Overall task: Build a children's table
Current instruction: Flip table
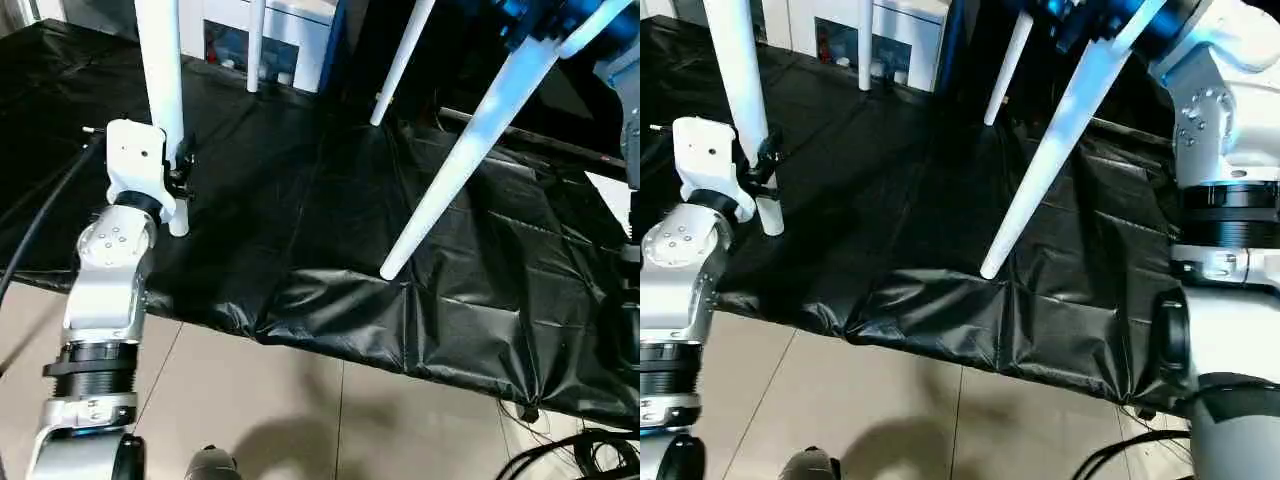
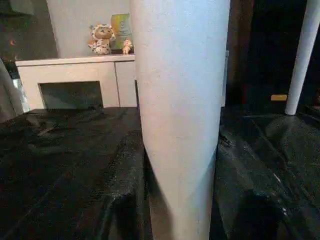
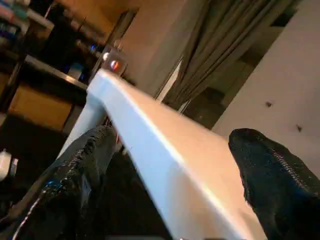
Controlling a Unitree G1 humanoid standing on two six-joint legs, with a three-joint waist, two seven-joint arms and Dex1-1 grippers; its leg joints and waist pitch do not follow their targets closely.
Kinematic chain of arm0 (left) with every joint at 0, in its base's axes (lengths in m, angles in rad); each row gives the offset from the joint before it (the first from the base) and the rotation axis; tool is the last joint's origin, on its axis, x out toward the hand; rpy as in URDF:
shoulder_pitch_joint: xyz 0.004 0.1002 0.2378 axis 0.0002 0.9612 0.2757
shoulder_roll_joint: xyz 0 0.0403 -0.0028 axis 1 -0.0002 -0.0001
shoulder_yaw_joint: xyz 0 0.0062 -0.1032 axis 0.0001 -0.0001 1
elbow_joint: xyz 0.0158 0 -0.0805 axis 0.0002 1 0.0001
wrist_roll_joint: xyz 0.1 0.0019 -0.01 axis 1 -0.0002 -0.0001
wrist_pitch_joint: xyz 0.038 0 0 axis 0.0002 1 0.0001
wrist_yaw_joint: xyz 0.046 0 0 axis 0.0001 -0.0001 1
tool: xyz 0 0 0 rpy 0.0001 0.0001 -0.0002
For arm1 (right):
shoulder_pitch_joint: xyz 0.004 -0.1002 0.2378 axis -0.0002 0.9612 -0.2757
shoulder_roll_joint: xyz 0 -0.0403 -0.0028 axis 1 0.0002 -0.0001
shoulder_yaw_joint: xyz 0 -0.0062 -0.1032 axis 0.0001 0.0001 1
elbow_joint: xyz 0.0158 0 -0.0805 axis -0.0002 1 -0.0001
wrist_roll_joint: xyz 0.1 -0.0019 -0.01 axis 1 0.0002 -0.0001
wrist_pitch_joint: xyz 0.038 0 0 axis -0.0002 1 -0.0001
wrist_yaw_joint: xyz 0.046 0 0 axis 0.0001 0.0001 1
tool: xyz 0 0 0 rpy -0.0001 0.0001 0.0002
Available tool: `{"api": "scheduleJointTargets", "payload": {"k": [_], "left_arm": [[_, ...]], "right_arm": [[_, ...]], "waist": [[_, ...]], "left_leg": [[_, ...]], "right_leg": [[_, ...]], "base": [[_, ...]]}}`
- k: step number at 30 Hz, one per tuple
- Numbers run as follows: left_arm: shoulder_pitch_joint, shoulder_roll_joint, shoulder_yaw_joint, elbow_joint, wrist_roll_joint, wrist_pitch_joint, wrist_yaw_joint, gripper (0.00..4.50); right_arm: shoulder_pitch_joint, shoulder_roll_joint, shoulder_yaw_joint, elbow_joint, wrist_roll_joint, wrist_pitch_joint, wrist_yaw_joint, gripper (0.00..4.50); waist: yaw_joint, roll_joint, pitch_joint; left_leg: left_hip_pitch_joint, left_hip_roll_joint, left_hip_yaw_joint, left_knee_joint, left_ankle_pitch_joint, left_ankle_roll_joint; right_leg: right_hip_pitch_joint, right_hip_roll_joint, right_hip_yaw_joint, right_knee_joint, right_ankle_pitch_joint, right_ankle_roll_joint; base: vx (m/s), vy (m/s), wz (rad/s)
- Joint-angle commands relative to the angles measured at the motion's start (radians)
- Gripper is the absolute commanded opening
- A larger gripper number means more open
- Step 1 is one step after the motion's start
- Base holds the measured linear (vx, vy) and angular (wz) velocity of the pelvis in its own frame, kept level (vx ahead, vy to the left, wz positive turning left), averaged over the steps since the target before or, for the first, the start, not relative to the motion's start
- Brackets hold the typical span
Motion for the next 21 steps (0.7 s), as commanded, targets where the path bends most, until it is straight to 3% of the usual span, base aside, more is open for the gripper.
{"api": "scheduleJointTargets", "payload": {"k": [1, 4, 6, 8, 9, 10, 11, 14, 15, 16, 17, 18, 19, 20, 21], "left_arm": [[0.011, 0.010, -0.008, -0.038, 0.003, -0.010, -0.020, 2.34], [0.027, 0.012, 0.008, -0.072, -0.016, -0.001, -0.028, 2.43], [0.058, 0.012, 0.044, -0.140, -0.063, 0.012, -0.040, 2.77], [0.078, 0.014, 0.063, -0.183, -0.102, 0.016, -0.057, 2.80], [0.100, 0.018, 0.082, -0.222, -0.137, 0.009, -0.074, 3.06], [0.100, 0.018, 0.082, -0.222, -0.137, 0.009, -0.074, 3.06], [0.139, 0.040, 0.108, -0.258, -0.155, -0.055, -0.094, 3.19], [0.163, 0.043, 0.128, -0.291, -0.189, -0.078, -0.116, 3.19], [0.184, 0.035, 0.138, -0.337, -0.233, -0.052, -0.140, 3.19], [0.206, 0.027, 0.143, -0.382, -0.273, -0.021, -0.160, 3.19], [0.221, 0.022, 0.146, -0.411, -0.297, 0.001, -0.172, 3.19], [0.256, 0.015, 0.133, -0.450, -0.302, 0.036, -0.172, 3.19], [0.288, 0.004, 0.117, -0.481, -0.298, 0.057, -0.165, 3.19], [0.288, 0.004, 0.117, -0.481, -0.298, 0.057, -0.165, 3.19], [0.294, 0.002, 0.115, -0.486, -0.297, 0.061, -0.162, 3.19]], "right_arm": [[-0.007, -0.003, -0.045, -0.031, 0.050, 0.042, -0.026, 4.12], [-0.001, 0.004, -0.068, -0.056, 0.092, 0.077, -0.039, 4.12], [0.037, 0.023, -0.095, -0.114, 0.153, 0.118, -0.064, 4.12], [0.065, 0.037, -0.108, -0.154, 0.180, 0.135, -0.083, 4.12], [0.093, 0.055, -0.122, -0.196, 0.210, 0.154, -0.112, 4.12], [0.093, 0.055, -0.122, -0.196, 0.210, 0.154, -0.112, 4.12], [0.141, 0.093, -0.147, -0.276, 0.267, 0.188, -0.172, 4.12], [0.179, 0.110, -0.150, -0.331, 0.298, 0.218, -0.201, 4.12], [0.224, 0.113, -0.135, -0.380, 0.305, 0.245, -0.214, 4.12], [0.271, 0.116, -0.119, -0.428, 0.310, 0.270, -0.226, 4.12], [0.302, 0.117, -0.107, -0.459, 0.313, 0.287, -0.234, 4.12], [0.360, 0.124, -0.087, -0.505, 0.310, 0.309, -0.256, 4.12], [0.412, 0.133, -0.068, -0.541, 0.302, 0.327, -0.279, 4.12], [0.412, 0.133, -0.068, -0.541, 0.302, 0.327, -0.279, 4.12], [0.422, 0.135, -0.064, -0.547, 0.301, 0.331, -0.284, 4.12]], "waist": [[-0.010, 0.042, -0.074], [-0.011, 0.041, -0.075], [-0.009, 0.051, -0.074], [-0.008, 0.048, -0.075], [-0.010, 0.048, -0.073], [-0.006, 0.052, -0.075], [-0.005, 0.055, -0.073], [-0.007, 0.053, -0.075], [-0.005, 0.066, -0.071], [-0.001, 0.071, -0.067], [-0.001, 0.065, -0.068], [0.003, 0.087, -0.063], [-0.001, 0.074, -0.059], [-0.001, 0.075, -0.054], [-0.005, 0.073, -0.052]], "left_leg": [[0.055, 0.024, -0.008, -0.075, -0.283, -0.098], [0.054, 0.025, -0.007, -0.075, -0.268, -0.098], [0.053, 0.025, -0.008, -0.076, -0.257, -0.104], [0.054, 0.023, -0.006, -0.076, -0.253, -0.106], [0.052, 0.024, -0.006, -0.077, -0.254, -0.105], [0.055, 0.023, -0.006, -0.077, -0.253, -0.107], [0.055, 0.023, -0.007, -0.079, -0.261, -0.108], [0.058, 0.023, -0.008, -0.081, -0.290, -0.112], [0.060, 0.023, -0.009, -0.083, -0.318, -0.127], [0.063, 0.023, -0.009, -0.086, -0.351, -0.136], [0.062, 0.025, -0.010, -0.087, -0.356, -0.136], [0.063, 0.023, -0.014, -0.092, -0.395, -0.144], [0.062, 0.024, -0.014, -0.096, -0.423, -0.144], [0.064, 0.022, -0.015, -0.097, -0.466, -0.143], [0.075, 0.017, -0.017, -0.091, -0.549, -0.145]], "right_leg": [[0.021, -0.063, 0.027, -0.069, -0.114, -0.143], [0.023, -0.064, 0.026, -0.065, -0.095, -0.144], [0.025, -0.063, 0.026, -0.062, -0.064, -0.148], [0.026, -0.063, 0.026, -0.063, -0.058, -0.146], [0.025, -0.062, 0.027, -0.064, -0.058, -0.145], [0.025, -0.062, 0.026, -0.063, -0.060, -0.144], [0.024, -0.063, 0.027, -0.066, -0.060, -0.140], [0.022, -0.060, 0.025, -0.067, -0.100, -0.123], [0.017, -0.061, 0.026, -0.069, -0.132, -0.121], [0.012, -0.060, 0.026, -0.073, -0.161, -0.116], [0.016, -0.061, 0.026, -0.074, -0.164, -0.114], [0.011, -0.062, 0.027, -0.076, -0.198, -0.111], [0.011, -0.061, 0.028, -0.083, -0.236, -0.104], [0.008, -0.063, 0.029, -0.092, -0.293, -0.098], [-0.001, -0.068, 0.029, -0.107, -0.430, -0.081]], "base": [[0.000, 0.000, 0.00], [0.000, 0.000, 0.00], [0.000, 0.000, 0.00], [0.000, 0.000, 0.00], [0.000, 0.000, 0.00], [0.000, 0.000, 0.00], [0.000, 0.000, 0.00], [0.000, 0.000, 0.00], [0.000, 0.000, 0.00], [0.000, 0.000, 0.00], [0.000, 0.000, 0.00], [0.000, 0.000, 0.00], [0.000, 0.000, 0.00], [0.000, 0.000, 0.00], [0.000, 0.000, 0.00]]}}
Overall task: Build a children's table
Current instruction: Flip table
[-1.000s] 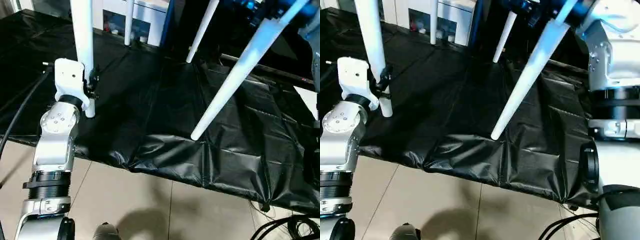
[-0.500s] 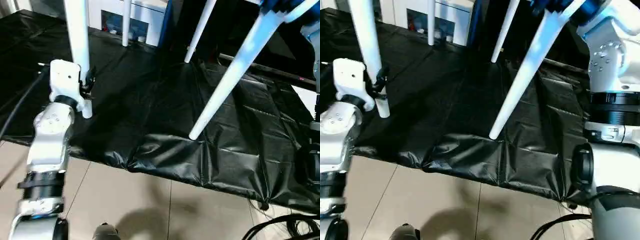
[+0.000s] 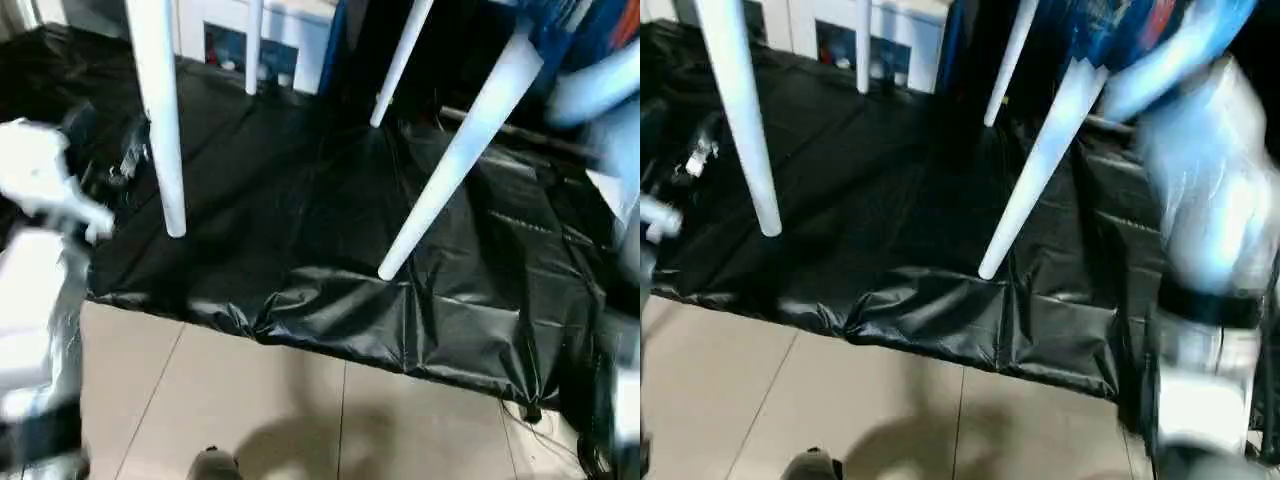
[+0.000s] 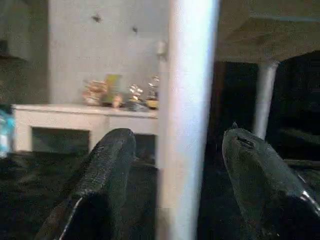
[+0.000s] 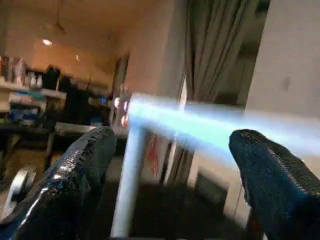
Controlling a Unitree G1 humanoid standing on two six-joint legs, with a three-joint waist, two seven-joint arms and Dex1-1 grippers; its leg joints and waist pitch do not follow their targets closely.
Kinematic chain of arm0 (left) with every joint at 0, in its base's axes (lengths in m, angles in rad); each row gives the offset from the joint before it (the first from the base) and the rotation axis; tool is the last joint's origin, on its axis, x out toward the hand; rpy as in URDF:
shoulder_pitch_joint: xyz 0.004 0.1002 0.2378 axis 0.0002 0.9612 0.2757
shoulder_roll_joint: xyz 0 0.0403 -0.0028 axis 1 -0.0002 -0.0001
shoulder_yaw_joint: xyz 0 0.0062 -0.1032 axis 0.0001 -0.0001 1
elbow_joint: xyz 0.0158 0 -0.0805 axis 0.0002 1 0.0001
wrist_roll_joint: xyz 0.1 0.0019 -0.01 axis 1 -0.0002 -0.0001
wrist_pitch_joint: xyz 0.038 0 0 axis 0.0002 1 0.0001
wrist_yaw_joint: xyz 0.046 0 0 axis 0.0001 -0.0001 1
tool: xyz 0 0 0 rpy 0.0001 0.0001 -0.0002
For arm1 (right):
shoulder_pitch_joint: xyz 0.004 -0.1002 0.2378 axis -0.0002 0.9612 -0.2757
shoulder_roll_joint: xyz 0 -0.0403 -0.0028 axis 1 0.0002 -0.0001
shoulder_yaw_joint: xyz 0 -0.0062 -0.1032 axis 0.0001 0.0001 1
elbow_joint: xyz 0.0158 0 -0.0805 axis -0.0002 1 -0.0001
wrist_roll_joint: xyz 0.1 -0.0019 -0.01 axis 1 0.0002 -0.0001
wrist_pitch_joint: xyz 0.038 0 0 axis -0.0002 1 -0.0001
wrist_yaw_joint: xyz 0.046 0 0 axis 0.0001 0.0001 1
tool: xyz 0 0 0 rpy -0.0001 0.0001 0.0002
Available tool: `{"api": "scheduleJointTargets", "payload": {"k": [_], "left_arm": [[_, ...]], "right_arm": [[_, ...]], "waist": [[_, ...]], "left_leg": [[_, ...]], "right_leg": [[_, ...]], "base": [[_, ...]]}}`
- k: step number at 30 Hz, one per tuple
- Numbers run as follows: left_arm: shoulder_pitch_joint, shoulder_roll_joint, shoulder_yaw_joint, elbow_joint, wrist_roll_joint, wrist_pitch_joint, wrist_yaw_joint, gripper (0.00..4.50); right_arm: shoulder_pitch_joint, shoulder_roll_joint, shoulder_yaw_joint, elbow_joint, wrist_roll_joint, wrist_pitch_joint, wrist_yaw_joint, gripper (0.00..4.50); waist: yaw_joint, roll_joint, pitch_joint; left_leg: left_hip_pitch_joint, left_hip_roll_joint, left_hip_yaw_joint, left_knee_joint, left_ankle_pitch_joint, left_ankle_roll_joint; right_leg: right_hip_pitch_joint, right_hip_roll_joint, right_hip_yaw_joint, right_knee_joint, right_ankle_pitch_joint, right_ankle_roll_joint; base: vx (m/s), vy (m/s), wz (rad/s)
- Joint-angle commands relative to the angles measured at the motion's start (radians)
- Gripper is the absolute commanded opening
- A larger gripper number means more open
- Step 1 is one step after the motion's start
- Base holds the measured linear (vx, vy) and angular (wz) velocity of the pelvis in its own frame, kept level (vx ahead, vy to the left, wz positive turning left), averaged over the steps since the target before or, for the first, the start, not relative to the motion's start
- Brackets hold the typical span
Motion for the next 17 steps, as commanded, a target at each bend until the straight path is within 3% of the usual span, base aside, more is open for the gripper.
{"api": "scheduleJointTargets", "payload": {"k": [1, 2, 3, 4, 5, 7, 9, 10, 11, 12, 13, 14, 15, 16, 17], "left_arm": [[0.047, -0.032, -0.056, -0.064, 0.011, 0.063, 0.020, 3.19], [0.087, -0.056, -0.080, -0.085, 0.032, 0.101, 0.063, 3.19], [0.087, -0.056, -0.080, -0.085, 0.032, 0.101, 0.063, 3.19], [0.109, -0.068, -0.103, -0.081, 0.059, 0.140, 0.093, 3.19], [0.123, -0.077, -0.130, -0.061, 0.113, 0.145, 0.125, 3.19], [0.159, -0.108, -0.169, -0.002, 0.173, 0.115, 0.163, 3.19], [0.176, -0.120, -0.175, 0.012, 0.183, 0.098, 0.175, 3.19], [0.194, -0.125, -0.183, 0.019, 0.197, 0.090, 0.185, 3.19], [0.194, -0.125, -0.183, 0.019, 0.197, 0.090, 0.185, 3.19], [0.216, -0.133, -0.183, 0.009, 0.196, 0.091, 0.192, 3.19], [0.216, -0.133, -0.183, 0.009, 0.196, 0.091, 0.192, 3.19], [0.222, -0.137, -0.179, 0.006, 0.192, 0.090, 0.193, 3.19], [0.222, -0.137, -0.179, 0.006, 0.192, 0.090, 0.193, 3.19], [0.229, -0.139, -0.178, -0.017, 0.204, 0.093, 0.211, 3.19], [0.230, -0.139, -0.181, -0.028, 0.212, 0.098, 0.221, 3.19]], "right_arm": [[0.080, 0.003, 0.028, -0.069, -0.033, 0.041, -0.067, 4.12], [0.168, 0.021, 0.070, -0.103, -0.083, 0.061, -0.122, 4.12], [0.168, 0.021, 0.070, -0.103, -0.083, 0.061, -0.122, 4.12], [0.226, 0.044, 0.092, -0.099, -0.127, 0.062, -0.170, 4.12], [0.283, 0.068, 0.111, -0.077, -0.185, 0.048, -0.218, 4.12], [0.405, 0.133, 0.126, -0.002, -0.291, 0.001, -0.341, 4.12], [0.451, 0.148, 0.136, 0.015, -0.318, -0.021, -0.367, 4.12], [0.495, 0.161, 0.149, 0.030, -0.344, -0.047, -0.388, 4.12], [0.495, 0.161, 0.149, 0.030, -0.344, -0.047, -0.388, 4.12], [0.558, 0.175, 0.171, 0.023, -0.367, -0.082, -0.403, 4.12], [0.558, 0.175, 0.171, 0.023, -0.367, -0.082, -0.403, 4.12], [0.583, 0.181, 0.177, 0.019, -0.376, -0.103, -0.406, 4.12], [0.583, 0.181, 0.177, 0.019, -0.376, -0.103, -0.406, 4.12], [0.628, 0.193, 0.187, 0.000, -0.388, -0.136, -0.405, 4.12], [0.642, 0.204, 0.190, -0.008, -0.400, -0.148, -0.409, 4.12]], "waist": [[-0.011, 0.061, -0.064], [-0.009, 0.049, -0.062], [-0.009, 0.051, -0.057], [-0.016, 0.055, -0.056], [-0.016, 0.060, -0.055], [-0.020, 0.067, -0.059], [-0.022, 0.079, -0.058], [-0.030, 0.081, -0.062], [-0.032, 0.079, -0.064], [-0.037, 0.086, -0.062], [-0.042, 0.085, -0.054], [-0.046, 0.085, -0.049], [-0.052, 0.085, -0.048], [-0.057, 0.094, -0.046], [-0.060, 0.093, -0.045]], "left_leg": [[0.061, 0.020, -0.025, -0.085, -0.582, -0.148], [0.043, 0.025, -0.025, -0.096, -0.515, -0.140], [0.044, 0.023, -0.023, -0.100, -0.516, -0.132], [0.056, 0.018, -0.025, -0.095, -0.580, -0.134], [0.060, 0.016, -0.030, -0.093, -0.601, -0.134], [0.054, 0.017, -0.038, -0.098, -0.591, -0.135], [0.060, 0.017, -0.044, -0.100, -0.630, -0.136], [0.049, 0.021, -0.053, -0.111, -0.653, -0.133], [0.040, 0.022, -0.055, -0.116, -0.633, -0.128], [0.033, 0.020, -0.056, -0.121, -0.624, -0.124], [0.039, 0.019, -0.050, -0.117, -0.628, -0.115], [0.044, 0.016, -0.049, -0.115, -0.645, -0.110], [0.051, 0.013, -0.049, -0.107, -0.661, -0.105], [0.053, 0.014, -0.053, -0.106, -0.674, -0.103], [0.054, 0.015, -0.054, -0.106, -0.681, -0.101]], "right_leg": [[-0.009, -0.073, 0.028, -0.114, -0.486, -0.071], [0.007, -0.073, 0.028, -0.111, -0.436, -0.066], [0.004, -0.070, 0.028, -0.118, -0.445, -0.061], [-0.006, -0.071, 0.026, -0.131, -0.535, -0.047], [-0.007, -0.074, 0.023, -0.134, -0.581, -0.042], [0.005, -0.080, 0.017, -0.150, -0.613, -0.027], [0.003, -0.077, 0.011, -0.151, -0.610, -0.030], [0.026, -0.075, -0.001, -0.148, -0.538, -0.043], [0.035, -0.074, -0.002, -0.137, -0.492, -0.049], [0.036, -0.074, -0.003, -0.133, -0.455, -0.059], [0.022, -0.078, 0.001, -0.143, -0.471, -0.064], [0.017, -0.077, -0.001, -0.150, -0.510, -0.061], [0.016, -0.081, -0.006, -0.162, -0.578, -0.049], [0.017, -0.082, -0.012, -0.168, -0.607, -0.043], [0.016, -0.082, -0.013, -0.171, -0.610, -0.043]], "base": [[0.000, 0.000, 0.00], [0.000, 0.000, 0.00], [0.000, 0.000, 0.00], [0.000, 0.000, 0.00], [0.000, 0.000, 0.00], [0.000, 0.000, 0.00], [0.000, 0.000, 0.00], [0.000, 0.000, 0.00], [-0.013, 0.052, -0.25], [-0.011, 0.036, -0.23], [-0.011, 0.036, -0.23], [0.000, 0.000, 0.00], [0.000, 0.000, 0.00], [0.000, 0.000, 0.00], [0.000, 0.000, 0.00]]}}
